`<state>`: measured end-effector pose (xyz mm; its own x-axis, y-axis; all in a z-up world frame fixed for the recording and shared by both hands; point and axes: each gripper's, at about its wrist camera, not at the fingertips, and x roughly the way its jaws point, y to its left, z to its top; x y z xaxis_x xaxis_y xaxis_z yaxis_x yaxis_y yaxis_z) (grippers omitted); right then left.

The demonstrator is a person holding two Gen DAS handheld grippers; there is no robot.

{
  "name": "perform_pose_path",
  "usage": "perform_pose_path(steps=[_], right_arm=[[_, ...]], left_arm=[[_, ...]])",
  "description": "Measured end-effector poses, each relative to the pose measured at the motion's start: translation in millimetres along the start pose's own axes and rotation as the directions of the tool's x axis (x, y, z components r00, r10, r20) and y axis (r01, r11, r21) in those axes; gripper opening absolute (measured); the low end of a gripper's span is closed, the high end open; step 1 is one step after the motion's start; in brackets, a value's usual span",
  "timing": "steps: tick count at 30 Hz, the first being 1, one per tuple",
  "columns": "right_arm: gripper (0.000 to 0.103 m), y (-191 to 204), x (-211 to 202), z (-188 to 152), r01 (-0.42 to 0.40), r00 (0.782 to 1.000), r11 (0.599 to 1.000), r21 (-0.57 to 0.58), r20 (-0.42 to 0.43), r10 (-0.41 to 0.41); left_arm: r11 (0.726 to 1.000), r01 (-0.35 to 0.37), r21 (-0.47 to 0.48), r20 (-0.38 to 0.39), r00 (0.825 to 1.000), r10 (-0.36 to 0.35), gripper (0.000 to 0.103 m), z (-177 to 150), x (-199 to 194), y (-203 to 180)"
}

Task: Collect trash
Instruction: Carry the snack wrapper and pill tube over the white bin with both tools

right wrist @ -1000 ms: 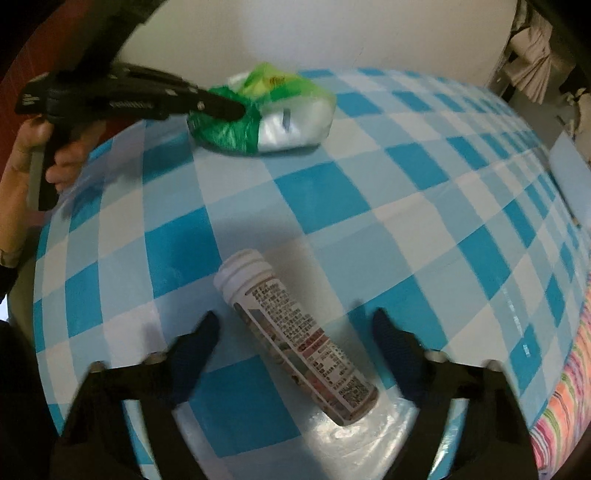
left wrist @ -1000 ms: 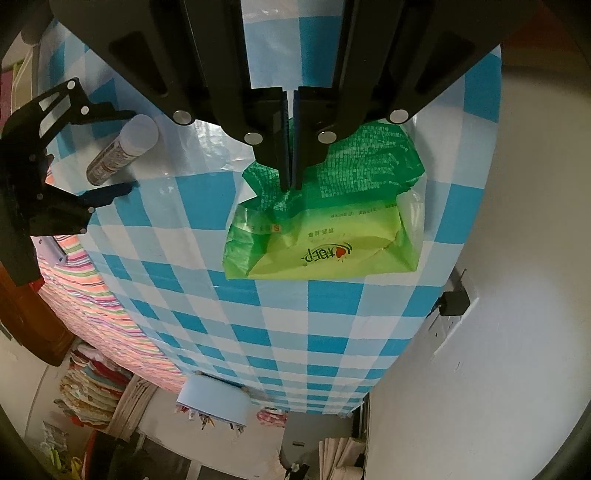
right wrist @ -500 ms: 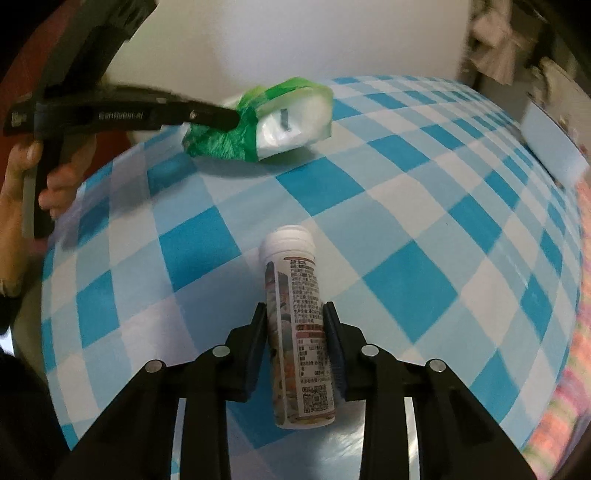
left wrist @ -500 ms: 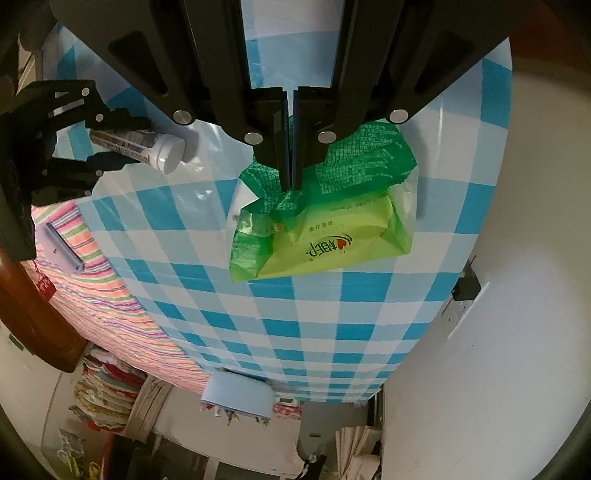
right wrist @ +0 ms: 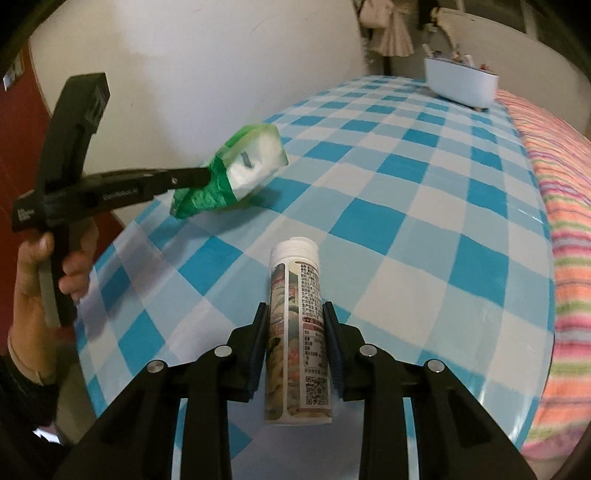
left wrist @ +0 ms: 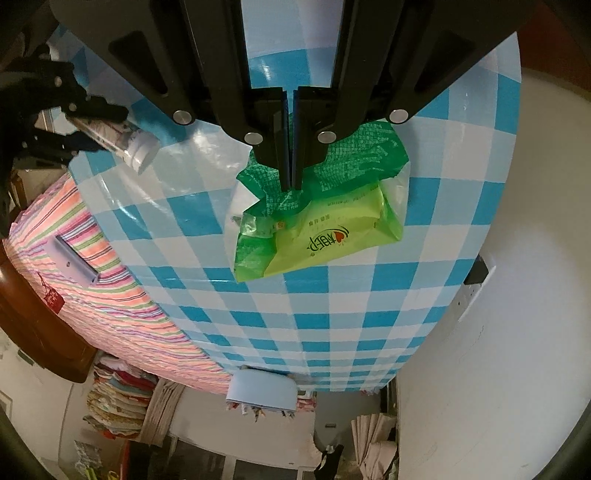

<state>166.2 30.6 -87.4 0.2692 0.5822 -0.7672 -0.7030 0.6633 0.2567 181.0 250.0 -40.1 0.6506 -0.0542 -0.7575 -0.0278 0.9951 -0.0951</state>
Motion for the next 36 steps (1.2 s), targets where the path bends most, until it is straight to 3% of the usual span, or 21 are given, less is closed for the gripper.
perform_pose_path(steps=[14, 36], right_arm=[[0.028, -1.0, -52.0, -32.9, 0.055, 0.988, 0.994, 0.093, 0.139, -0.068], [0.028, -34.5, -120.9, -73.1, 0.152, 0.952, 0.971, 0.187, 0.236, -0.194]], left_arm=[[0.998, 0.006, 0.064, 0.047, 0.999, -0.009, 0.001, -0.4, -13.5, -50.6], [0.977, 0.061, 0.203, 0.034, 0.997, -0.07, 0.001, -11.7, -13.1, -132.7]])
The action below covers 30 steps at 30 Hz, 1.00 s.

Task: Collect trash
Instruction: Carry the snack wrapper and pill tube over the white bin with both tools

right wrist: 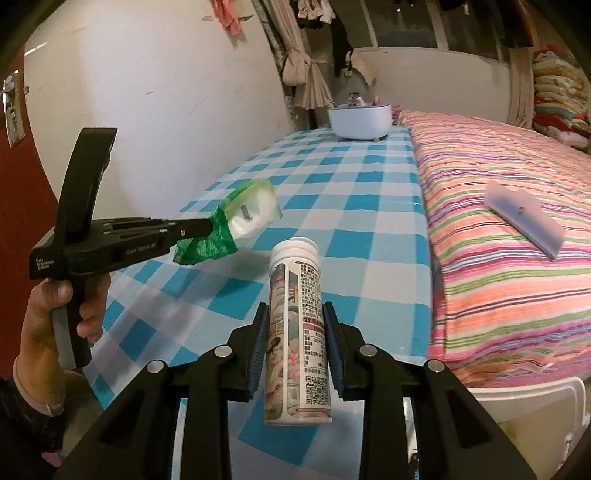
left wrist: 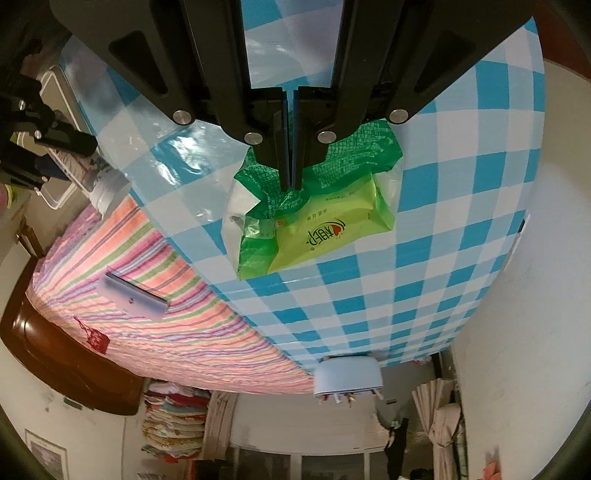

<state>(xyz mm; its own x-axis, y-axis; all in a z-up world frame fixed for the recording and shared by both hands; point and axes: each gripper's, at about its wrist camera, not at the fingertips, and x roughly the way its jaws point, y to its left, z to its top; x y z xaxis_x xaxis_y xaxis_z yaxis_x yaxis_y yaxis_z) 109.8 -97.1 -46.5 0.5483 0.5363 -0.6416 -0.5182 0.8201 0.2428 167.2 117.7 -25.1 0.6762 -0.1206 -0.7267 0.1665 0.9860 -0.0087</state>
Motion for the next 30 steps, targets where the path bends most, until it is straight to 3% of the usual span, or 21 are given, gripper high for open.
perform_pose_path(steps=[19, 30], right_arm=[[0.028, -37.5, -41.7, -12.7, 0.077, 0.995, 0.995, 0.067, 0.06, -0.081], [0.028, -72.6, -72.2, -31.0, 0.17, 0.978, 0.968, 0.183, 0.088, -0.189]], left_arm=[[0.989, 0.071, 0.126, -0.007, 0.998, -0.07, 0.001, 2.1, -5.6, -78.8], [0.972, 0.117, 0.205, -0.012, 0.993, -0.117, 0.001, 0.7, -8.6, -126.0]])
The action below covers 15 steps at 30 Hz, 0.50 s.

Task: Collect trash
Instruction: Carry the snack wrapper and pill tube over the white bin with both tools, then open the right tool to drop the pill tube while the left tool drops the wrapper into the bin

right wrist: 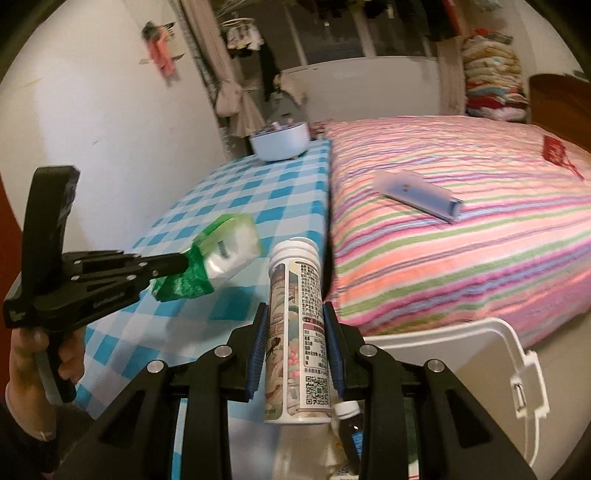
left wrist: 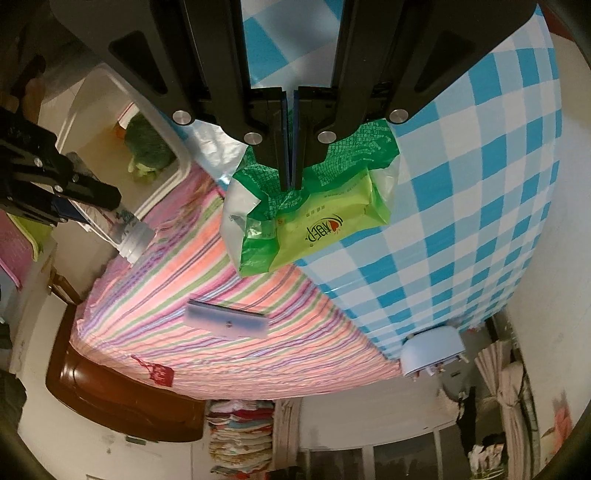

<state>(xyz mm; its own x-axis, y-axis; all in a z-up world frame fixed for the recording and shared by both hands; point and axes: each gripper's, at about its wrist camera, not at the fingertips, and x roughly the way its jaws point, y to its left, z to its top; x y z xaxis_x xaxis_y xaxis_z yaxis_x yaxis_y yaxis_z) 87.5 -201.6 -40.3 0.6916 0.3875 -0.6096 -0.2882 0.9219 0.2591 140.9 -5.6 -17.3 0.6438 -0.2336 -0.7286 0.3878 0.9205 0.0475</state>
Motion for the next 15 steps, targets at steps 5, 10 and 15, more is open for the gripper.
perform_pose_path(steps=[5, 10, 15], right_arm=[[0.028, -20.2, -7.9, -4.9, 0.052, 0.999, 0.997, 0.064, 0.006, -0.053], [0.028, -36.8, -18.6, -9.5, 0.107, 0.994, 0.987, 0.118, 0.023, -0.11], [0.029, -49.1, -25.3, -18.1, 0.162, 0.986, 0.972, 0.169, 0.017, -0.167]], left_arm=[[1.0, 0.019, 0.021, 0.001, 1.0, -0.019, 0.001, 1.8, 0.0, -14.7], [0.998, 0.041, 0.053, 0.013, 0.999, -0.041, 0.001, 4.7, -4.2, -35.1], [0.994, 0.065, 0.085, 0.016, 0.998, -0.066, 0.001, 4.5, -6.3, -54.3]])
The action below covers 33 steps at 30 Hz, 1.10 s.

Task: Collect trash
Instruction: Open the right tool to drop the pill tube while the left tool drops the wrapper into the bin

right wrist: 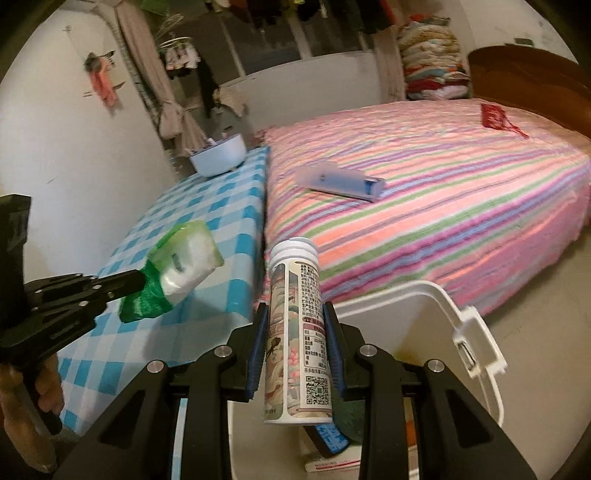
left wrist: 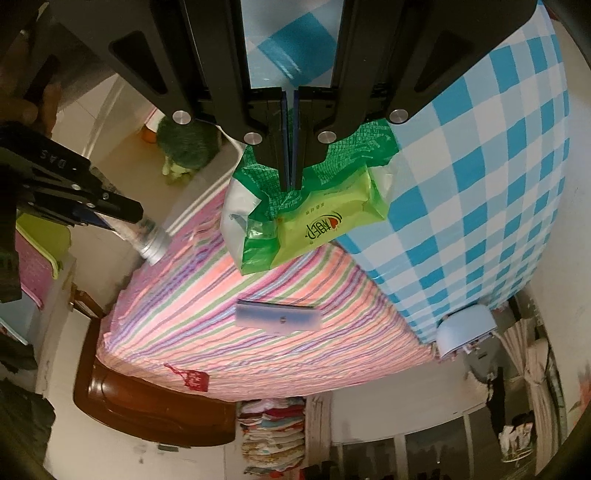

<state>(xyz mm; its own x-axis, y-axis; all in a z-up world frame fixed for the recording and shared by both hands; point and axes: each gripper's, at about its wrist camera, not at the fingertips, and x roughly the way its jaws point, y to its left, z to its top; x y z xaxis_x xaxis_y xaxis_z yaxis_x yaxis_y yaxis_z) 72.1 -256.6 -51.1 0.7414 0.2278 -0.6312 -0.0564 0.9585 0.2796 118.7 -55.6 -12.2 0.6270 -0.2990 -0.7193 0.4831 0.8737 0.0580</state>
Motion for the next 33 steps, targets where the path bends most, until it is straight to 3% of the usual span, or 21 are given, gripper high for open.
perform_pose_path(steps=[9, 14, 24, 30, 31, 33], right_arm=[[0.03, -24.2, -19.5, -4.6, 0.065, 0.994, 0.993, 0.094, 0.08, -0.073], [0.046, -34.8, -37.7, -0.8, 0.09, 0.976, 0.983, 0.158, 0.183, -0.119], [0.046, -48.6, -54.3, 0.9, 0.113, 0.952, 0.969, 0.222, 0.256, -0.169], [0.046, -54.8, -60.1, -0.4, 0.115, 0.945, 0.962, 0.248, 0.271, -0.183], [0.046, -55.7, -61.3, -0.5, 0.113, 0.944, 0.961, 0.253, 0.275, -0.184], [0.047, -56.5, -62.3, -0.3, 0.12, 0.941, 0.959, 0.257, 0.277, -0.192]], left_arm=[[0.999, 0.042, 0.034, 0.004, 0.999, -0.042, 0.002, 0.5, -0.7, -22.4], [0.996, 0.062, 0.066, -0.001, 0.998, -0.062, 0.002, -0.7, 2.4, -40.9], [0.983, 0.129, 0.129, -0.03, 0.992, -0.126, 0.002, -1.7, 13.9, -85.1], [0.98, 0.144, 0.136, -0.028, 0.99, -0.141, 0.006, 1.4, 16.3, -90.7], [0.98, 0.148, 0.136, -0.029, 0.989, -0.145, 0.009, 1.2, 17.2, -91.4], [0.978, 0.154, 0.137, -0.035, 0.988, -0.151, 0.032, 0.3, 19.0, -92.8]])
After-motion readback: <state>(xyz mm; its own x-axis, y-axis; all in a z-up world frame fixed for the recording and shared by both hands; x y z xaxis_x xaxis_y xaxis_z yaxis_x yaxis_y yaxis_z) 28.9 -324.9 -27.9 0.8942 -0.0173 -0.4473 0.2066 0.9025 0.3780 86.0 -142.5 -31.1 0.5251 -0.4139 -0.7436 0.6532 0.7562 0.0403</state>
